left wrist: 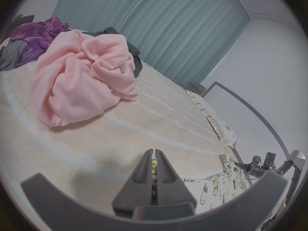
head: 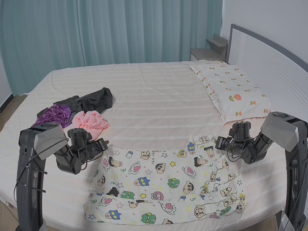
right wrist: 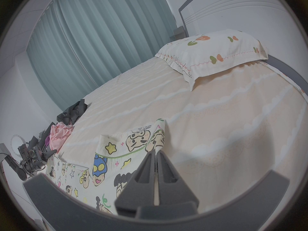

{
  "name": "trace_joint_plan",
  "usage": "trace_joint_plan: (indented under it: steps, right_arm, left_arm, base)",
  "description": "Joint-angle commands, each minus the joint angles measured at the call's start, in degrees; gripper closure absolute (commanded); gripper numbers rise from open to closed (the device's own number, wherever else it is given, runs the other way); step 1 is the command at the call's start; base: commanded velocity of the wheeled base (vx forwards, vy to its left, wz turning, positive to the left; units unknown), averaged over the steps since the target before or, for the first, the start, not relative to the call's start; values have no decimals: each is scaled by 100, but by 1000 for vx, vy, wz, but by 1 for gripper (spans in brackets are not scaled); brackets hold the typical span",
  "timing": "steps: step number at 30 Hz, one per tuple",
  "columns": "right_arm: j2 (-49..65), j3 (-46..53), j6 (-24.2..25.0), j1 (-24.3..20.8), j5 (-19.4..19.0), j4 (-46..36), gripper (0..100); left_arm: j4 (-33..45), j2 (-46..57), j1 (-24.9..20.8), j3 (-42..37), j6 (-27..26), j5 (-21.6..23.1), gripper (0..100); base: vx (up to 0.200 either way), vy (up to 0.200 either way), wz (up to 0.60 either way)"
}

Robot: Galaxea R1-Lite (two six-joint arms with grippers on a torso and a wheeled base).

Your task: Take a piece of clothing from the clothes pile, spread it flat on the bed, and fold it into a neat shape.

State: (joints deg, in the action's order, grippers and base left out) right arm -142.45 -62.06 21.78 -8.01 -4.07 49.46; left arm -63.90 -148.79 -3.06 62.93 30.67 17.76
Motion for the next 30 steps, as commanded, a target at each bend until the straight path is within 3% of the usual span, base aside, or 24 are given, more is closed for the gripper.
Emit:
trace_joint_plan:
  steps: [1,2,3,16,20,21,30]
  right_arm:
    - [-46,-16,-16,-8,-6,-6,100]
    - [-55,-16,-16,-8,-6,-6,100]
    - [-55,-25,-16,-8,-6,-6,0]
    - [-275,-271,-16,-104,-217,-41,0]
    - [-415,-482,-60,-166,-243,-411,0]
    - [-407,-465,-78,-166,-305,-428,100]
    - [-310,-192,19,-8,-586,126,100]
  left_arm:
    - [1,-45,-2,53,0,-10,100]
    - [-8,-72,-2,62,0,-10,100]
    - [-8,-72,-2,62,-9,-10,100]
    - [-8,-107,-2,70,0,-10,100]
    - [-8,-107,-2,53,0,-10,100]
    - [-8,-116,-2,44,0,-18,100]
    - [-219,-80,-28,44,-17,-361,100]
  base:
    - [0,0,0]
    - [0,0,0]
    - [0,0,0]
    - [0,0,0]
    - [0,0,0]
    - [0,0,0]
    - [0,0,0]
